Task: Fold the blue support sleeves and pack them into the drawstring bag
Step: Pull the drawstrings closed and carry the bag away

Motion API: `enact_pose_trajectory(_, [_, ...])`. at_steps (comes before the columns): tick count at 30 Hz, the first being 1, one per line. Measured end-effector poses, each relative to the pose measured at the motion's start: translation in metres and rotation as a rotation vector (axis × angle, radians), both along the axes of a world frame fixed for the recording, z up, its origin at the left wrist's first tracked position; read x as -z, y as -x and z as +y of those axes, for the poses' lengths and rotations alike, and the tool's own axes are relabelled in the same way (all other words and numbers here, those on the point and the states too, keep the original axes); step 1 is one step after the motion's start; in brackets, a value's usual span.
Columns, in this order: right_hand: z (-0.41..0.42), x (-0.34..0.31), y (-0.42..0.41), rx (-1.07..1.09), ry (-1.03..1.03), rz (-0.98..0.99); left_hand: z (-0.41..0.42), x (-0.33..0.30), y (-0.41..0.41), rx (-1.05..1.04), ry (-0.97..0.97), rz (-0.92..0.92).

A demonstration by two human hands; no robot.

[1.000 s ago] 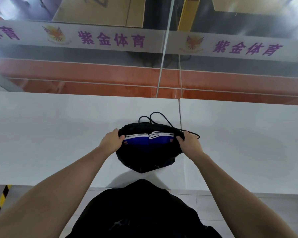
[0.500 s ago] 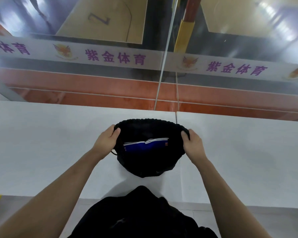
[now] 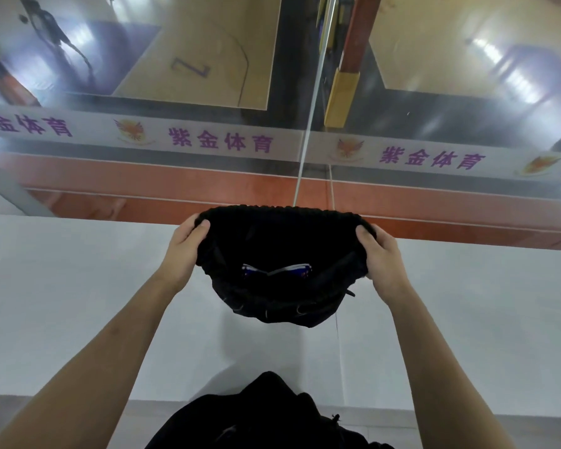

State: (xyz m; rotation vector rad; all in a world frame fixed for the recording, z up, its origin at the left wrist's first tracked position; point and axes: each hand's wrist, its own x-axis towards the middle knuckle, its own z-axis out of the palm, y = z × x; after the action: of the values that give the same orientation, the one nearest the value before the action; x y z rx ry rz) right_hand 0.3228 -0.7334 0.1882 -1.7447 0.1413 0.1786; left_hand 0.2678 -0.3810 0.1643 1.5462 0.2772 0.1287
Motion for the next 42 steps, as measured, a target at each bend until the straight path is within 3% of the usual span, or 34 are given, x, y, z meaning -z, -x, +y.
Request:
enact_pose_trajectory(3, [0.003,0.006,-0.005,-0.064,0.120,0.003,0.005,0.011,-0.006,0.024,-0.105,0.060])
enact_pose_trajectory(8, [-0.005,0.038,-0.009,-0.147,0.411,-0.001,0.034,0.047,-0.003,0.122,-0.485,0.286])
enact_pose_trajectory(14, [-0.027,0.053,-0.008,-0.008,0.502,0.045,0.067,0.054,-0.006,-0.242,-0.251,0.399])
enact_pose_trajectory(19, [-0.008,0.046,-0.006,-0.215,0.387,0.152,0.061,0.052,-0.005,0.026,-0.162,0.336])
enact_pose_trajectory(22, [0.005,0.039,-0.004,-0.386,0.360,0.226,0.055,0.055,-0.012,0.040,-0.135,0.311])
enact_pose_trajectory(25, [-0.003,0.037,-0.012,-0.548,0.476,0.172,0.066,0.061,-0.019,-0.166,-0.171,0.267])
enact_pose_trajectory(28, [-0.024,0.044,-0.021,-0.353,0.514,0.067,0.086,0.071,-0.014,-0.397,-0.186,0.288])
enact_pose_trajectory(31, [-0.029,0.048,-0.022,-0.227,0.446,0.064,0.087,0.075,-0.004,-0.194,-0.326,0.370])
enact_pose_trajectory(36, [-0.014,0.047,-0.020,-0.400,0.285,0.201,0.066,0.064,0.002,0.320,-0.387,0.372])
enact_pose_trajectory(42, [0.011,0.044,-0.025,-0.579,0.381,0.316,0.058,0.068,-0.012,0.370,-0.583,0.412])
